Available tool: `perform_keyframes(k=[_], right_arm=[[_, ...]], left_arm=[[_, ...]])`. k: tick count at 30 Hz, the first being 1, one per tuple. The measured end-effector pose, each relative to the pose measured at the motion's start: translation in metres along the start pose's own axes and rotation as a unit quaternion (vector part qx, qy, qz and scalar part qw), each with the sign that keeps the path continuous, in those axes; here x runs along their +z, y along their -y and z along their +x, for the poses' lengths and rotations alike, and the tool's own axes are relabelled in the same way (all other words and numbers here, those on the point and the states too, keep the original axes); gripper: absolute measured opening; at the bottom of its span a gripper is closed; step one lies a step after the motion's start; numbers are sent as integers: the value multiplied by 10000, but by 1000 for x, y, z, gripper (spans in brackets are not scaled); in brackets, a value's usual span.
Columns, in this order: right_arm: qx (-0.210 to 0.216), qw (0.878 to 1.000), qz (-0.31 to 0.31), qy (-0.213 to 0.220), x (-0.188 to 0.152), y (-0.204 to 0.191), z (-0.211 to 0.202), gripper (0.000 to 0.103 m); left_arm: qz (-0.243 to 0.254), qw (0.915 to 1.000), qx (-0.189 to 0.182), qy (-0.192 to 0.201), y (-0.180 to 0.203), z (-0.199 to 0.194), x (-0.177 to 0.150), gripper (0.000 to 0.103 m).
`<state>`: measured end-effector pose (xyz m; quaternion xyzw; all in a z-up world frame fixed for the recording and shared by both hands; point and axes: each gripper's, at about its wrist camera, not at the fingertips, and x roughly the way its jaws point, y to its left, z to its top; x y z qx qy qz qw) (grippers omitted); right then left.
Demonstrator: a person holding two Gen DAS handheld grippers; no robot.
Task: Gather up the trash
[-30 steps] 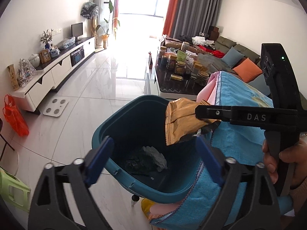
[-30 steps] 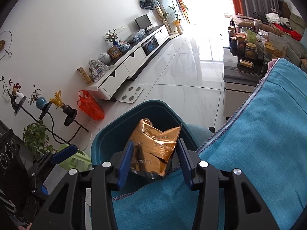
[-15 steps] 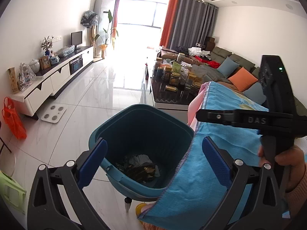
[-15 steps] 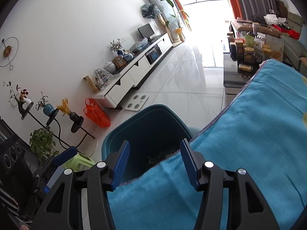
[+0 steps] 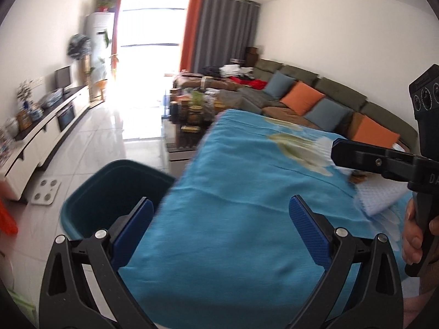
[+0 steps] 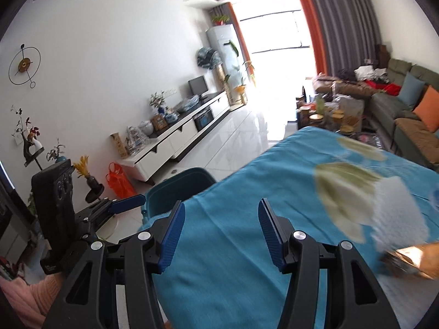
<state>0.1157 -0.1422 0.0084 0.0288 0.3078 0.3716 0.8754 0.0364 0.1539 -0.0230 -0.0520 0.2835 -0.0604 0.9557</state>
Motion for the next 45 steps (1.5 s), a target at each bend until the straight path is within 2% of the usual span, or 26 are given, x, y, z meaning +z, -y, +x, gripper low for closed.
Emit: perform_keyframes(k=[4,10,13,18,21,25,29,34,36,42,45], right_arm=[[-586,9974,225,343,-19,28,-51,53],[-1872,9774,557,804,-50,68,-114,53],[-2120,9705,841,785,-64,89,-127,53],[-2050,9698,1181,591,-83,109,-120,49],[-2040,9675,1300,739,-89,117,-128,48],[-2281,9545,1691,906,-98,144,-149,48],[-2316,9432,2240,815,-110,179,-153,48],[-1974,9467,2465,633,-115,196,-142,42],[-1790,9478,2570,596,-117,200,-137,42],[-1517,9522,2575,635,-117,203,-137,27],[-1483,9509,2628,687,-120,205,-141,27]], left_arm=[[360,9982,-467,-109,45,14,2,97],[848,9919,-937,-117,100,34,6,97],[1082,9882,-1080,-68,122,40,9,96],[1476,9811,-1248,-52,158,54,17,88],[1695,9759,-1378,-16,177,60,21,85],[1879,9694,-1577,-40,198,69,25,77],[2047,9624,-1785,-76,212,79,29,72],[2182,9542,-2032,-257,226,94,33,62],[2274,9497,-2124,-352,229,100,32,62],[2370,9431,-2272,-523,226,103,22,62],[2499,9403,-2237,-572,226,102,16,61]])
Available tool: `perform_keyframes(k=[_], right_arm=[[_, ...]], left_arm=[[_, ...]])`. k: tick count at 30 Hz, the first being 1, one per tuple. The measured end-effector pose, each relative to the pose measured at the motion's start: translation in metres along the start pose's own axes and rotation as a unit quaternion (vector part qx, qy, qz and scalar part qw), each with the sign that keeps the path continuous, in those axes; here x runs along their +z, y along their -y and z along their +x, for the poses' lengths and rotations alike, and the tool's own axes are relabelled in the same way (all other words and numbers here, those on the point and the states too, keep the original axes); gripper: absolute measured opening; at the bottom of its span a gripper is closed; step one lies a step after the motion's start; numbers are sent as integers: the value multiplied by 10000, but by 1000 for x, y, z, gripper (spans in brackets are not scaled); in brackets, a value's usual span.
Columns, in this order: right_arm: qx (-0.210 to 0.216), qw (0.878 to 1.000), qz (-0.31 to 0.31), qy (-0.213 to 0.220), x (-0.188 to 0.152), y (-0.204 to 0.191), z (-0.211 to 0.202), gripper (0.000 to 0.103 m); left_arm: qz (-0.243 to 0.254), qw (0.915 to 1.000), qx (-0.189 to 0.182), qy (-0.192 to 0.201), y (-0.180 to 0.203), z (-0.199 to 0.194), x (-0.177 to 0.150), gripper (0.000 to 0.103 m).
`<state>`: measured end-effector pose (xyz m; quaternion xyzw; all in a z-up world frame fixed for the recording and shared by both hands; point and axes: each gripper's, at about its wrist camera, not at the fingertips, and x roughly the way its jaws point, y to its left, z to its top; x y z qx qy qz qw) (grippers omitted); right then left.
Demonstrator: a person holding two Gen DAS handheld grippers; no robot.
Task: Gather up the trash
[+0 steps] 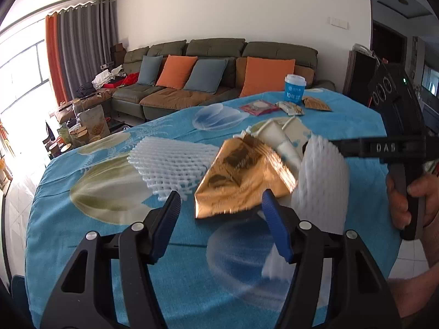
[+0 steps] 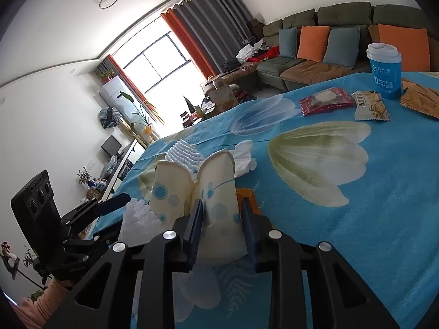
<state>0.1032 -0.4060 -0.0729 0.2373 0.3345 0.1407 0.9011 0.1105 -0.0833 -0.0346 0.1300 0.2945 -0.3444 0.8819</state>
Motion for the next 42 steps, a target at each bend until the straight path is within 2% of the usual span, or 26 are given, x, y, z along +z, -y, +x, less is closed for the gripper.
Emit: perform_keyframes(k=[5,15,21,30,33,38,42], right_arm=[[73,9999,140,28,-2,7,-9,26],[34,9997,178,191,-1,8,-18,25],[-44,9993,267,271,-3,11,-20,25],[-77,9990,321,305,-6,8,-20,25],[-103,9989,319,326,-6,8,-22,25],[-89,9990,320,309,-6,8,-23,25],[-62,9992,288,277,-7,6,-23,24]], left_arm=[[-144,9998,-154,-37,-3,-7,-9,59],[-277,9898,-1392,-76,19,-30,-25,59],[-349,9894,-1406,-41,22,-40,-32,60],[-648,9918,-1066,262,7,-67,-33,61],[-706,9899,-1206,216,7,-69,-35,61],[-359,9875,-1531,20,31,-61,-41,65],[-583,9844,-1639,-275,30,-35,-42,61]])
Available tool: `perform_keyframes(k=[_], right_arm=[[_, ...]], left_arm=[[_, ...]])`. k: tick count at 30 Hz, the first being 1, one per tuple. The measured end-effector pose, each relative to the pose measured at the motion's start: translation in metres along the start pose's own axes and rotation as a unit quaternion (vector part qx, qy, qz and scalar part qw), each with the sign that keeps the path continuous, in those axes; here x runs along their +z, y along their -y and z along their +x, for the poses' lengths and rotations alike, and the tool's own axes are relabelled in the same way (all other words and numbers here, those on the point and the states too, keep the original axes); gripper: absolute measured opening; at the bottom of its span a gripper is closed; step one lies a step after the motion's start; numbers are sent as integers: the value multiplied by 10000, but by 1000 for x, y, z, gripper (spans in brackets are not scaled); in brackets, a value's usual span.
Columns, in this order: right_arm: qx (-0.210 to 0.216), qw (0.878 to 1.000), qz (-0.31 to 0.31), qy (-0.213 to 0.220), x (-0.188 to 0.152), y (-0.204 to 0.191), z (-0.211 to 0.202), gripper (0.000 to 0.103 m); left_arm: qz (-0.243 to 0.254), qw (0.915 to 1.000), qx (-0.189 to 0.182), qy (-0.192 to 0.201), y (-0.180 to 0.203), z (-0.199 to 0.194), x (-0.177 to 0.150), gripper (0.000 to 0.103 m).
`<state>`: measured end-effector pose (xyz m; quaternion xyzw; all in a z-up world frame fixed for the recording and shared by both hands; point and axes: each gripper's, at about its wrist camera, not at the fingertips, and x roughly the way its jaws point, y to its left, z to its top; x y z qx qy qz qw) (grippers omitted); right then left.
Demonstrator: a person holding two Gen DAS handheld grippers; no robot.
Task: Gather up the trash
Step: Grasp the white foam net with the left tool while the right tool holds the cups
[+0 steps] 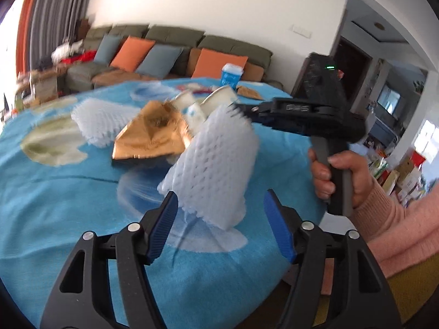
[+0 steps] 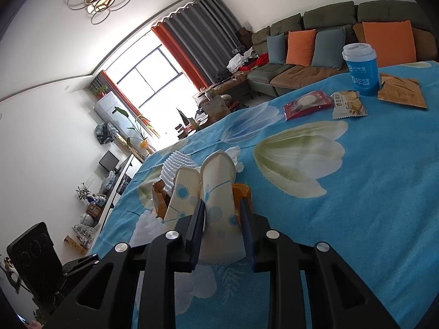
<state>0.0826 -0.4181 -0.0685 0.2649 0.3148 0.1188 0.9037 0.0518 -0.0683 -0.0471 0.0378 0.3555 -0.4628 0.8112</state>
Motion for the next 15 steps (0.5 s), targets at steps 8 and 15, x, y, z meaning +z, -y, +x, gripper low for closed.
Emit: perform_keyframes(k=[8,15], right_arm=[[11,9999,-113,44,1,-5,-5,23],[-71,9997,-234,67,1,-10,-10,23]], left_arm=[[-322,9990,-47,-296,-6,25,0,47],[-418,9987,-72,-267,-6,29,-3,5]])
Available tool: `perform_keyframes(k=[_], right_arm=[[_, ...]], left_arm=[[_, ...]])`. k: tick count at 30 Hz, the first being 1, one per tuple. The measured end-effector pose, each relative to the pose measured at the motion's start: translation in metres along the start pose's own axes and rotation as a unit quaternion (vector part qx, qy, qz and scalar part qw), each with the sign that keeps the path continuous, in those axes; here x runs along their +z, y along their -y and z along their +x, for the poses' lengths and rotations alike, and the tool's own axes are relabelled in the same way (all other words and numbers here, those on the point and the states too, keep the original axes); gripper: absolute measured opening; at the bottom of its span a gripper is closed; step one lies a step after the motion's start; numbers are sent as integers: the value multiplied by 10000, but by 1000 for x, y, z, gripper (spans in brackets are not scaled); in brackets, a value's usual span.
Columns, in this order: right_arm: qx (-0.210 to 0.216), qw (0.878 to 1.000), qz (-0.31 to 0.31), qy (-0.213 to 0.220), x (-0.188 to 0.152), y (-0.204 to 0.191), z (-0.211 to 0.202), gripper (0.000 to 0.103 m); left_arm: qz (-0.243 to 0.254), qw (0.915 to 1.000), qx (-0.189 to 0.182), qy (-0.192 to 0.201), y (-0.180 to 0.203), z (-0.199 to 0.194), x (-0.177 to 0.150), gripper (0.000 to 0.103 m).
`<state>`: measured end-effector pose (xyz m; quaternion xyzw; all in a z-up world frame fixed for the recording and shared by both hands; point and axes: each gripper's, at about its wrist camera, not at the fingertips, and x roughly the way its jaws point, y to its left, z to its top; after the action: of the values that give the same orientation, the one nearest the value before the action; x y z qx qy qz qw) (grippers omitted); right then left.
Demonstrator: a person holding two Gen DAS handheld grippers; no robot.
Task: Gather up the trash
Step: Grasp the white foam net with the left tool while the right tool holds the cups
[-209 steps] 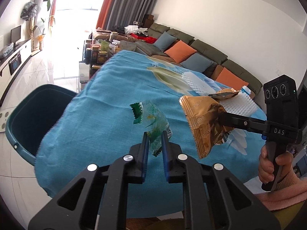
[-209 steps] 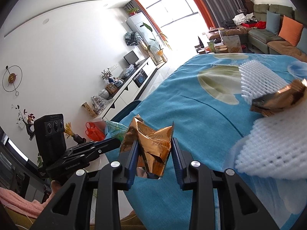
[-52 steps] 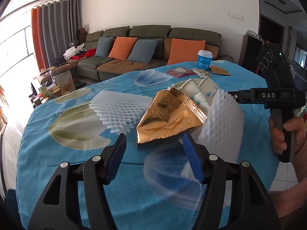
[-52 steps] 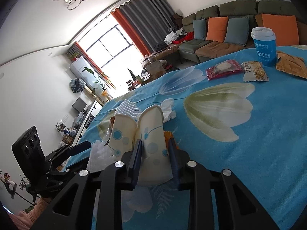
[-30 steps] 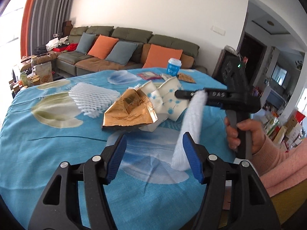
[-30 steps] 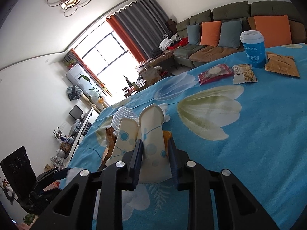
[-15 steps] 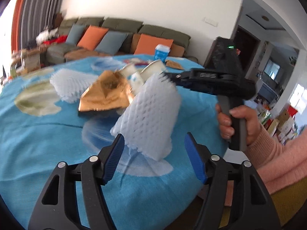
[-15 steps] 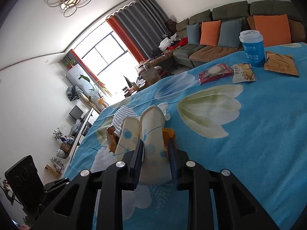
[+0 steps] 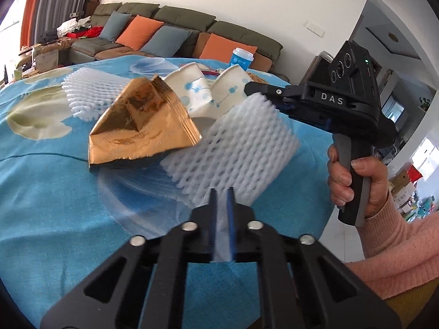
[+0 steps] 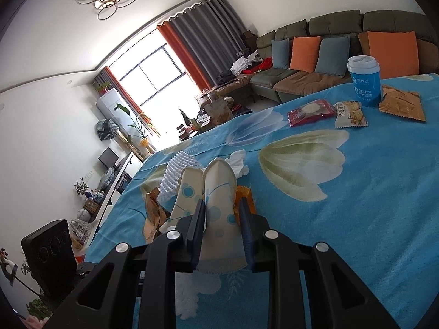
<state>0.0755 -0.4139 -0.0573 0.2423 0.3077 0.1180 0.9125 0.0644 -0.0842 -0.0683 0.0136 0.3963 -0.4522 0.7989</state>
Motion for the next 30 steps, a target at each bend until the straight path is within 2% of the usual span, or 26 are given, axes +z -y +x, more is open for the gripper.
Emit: perform_keyframes(k=[2,3,5,6,11,15,19,20,28,29,30], right_arm=[[-16,10000,25,18,-1,1,-2,23],[-20,10000,42,28,-1,2,-3,23],[-20,10000,81,31,-1,2,-3,23],[-18,9999,99,25,-2,3,-3,23],[23,9999,133,-47,-5,1,1,23],[86,9999,123,-83,-7,-1,2,23],[105,9999,109,-79,-6,0,0,22],[119,9998,116,-68,-6,1,-1,22],[116,9997,-51,196,5,-9,-21,20],[140,9996,-80,228,7,-11,-23,17],[172,9995,-110,231,9,-14,-24,1]], left_arm=[[-71,9999,-82,21,-2,-2,-1,6],[-81,9999,-84,70,-1,-5,-2,9],[70,9999,43,126,4,-8,-4,41],[187,9995,181,162,9,-9,-6,46],[688,9962,531,7,30,3,-7,53],[708,9946,750,-140,32,18,-3,48],[498,9957,783,-14,25,13,1,16],[445,9961,758,21,24,10,0,13],[335,9959,689,479,17,-35,-4,12],[340,9957,691,515,18,-41,-6,12],[341,9954,696,567,18,-47,-8,12]])
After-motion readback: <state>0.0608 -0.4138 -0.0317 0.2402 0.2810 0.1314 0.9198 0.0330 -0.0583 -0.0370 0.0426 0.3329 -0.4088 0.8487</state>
